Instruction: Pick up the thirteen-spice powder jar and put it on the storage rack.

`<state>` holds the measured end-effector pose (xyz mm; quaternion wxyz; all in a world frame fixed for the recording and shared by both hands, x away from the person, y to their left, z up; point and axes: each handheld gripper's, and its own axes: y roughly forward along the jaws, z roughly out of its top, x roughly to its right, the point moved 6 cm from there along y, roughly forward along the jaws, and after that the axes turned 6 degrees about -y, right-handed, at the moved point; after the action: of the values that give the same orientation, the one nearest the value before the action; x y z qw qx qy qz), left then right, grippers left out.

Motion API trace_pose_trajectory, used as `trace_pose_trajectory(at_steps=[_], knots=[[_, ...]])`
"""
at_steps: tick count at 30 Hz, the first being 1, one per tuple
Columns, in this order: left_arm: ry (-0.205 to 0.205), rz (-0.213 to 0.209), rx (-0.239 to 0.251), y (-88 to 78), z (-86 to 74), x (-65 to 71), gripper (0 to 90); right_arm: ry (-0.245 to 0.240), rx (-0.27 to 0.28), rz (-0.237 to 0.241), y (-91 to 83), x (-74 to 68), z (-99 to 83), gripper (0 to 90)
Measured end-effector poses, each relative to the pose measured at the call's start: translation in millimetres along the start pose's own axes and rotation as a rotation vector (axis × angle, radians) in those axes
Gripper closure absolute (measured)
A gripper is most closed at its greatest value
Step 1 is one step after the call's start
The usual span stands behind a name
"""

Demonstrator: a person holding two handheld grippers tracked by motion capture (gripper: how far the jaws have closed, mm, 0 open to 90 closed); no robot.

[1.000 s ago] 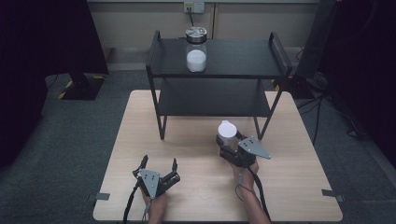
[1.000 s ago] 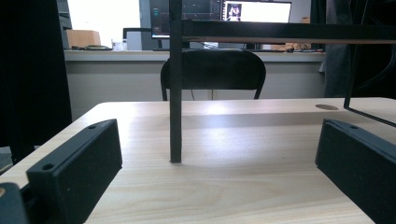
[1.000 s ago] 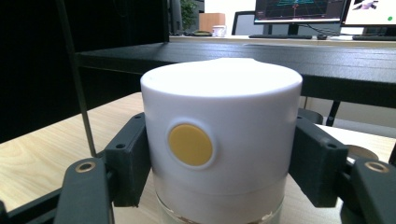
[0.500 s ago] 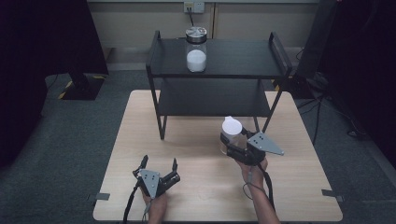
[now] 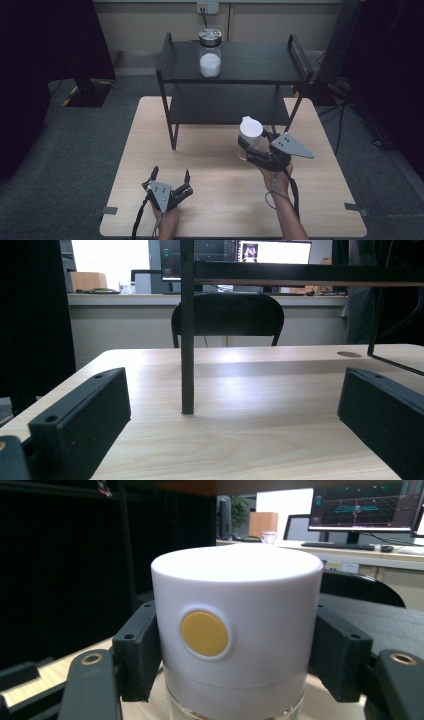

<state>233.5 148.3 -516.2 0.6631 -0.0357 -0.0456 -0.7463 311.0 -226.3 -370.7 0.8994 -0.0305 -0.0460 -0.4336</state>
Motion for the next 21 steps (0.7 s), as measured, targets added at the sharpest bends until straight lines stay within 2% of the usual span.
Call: trace_pose_trajectory(at_steps=[13, 21], knots=[[0.002, -0.004, -0.001, 0.2, 0.1, -0.1, 0.0, -0.034, 0.026, 0.059, 1.5, 11.7, 46.6, 29.8], [0.003, -0.003, -0.002, 0.2, 0.2, 0.0, 0.0, -0.043, 0.031, 0.073, 4.1, 19.3, 79.9, 29.8]])
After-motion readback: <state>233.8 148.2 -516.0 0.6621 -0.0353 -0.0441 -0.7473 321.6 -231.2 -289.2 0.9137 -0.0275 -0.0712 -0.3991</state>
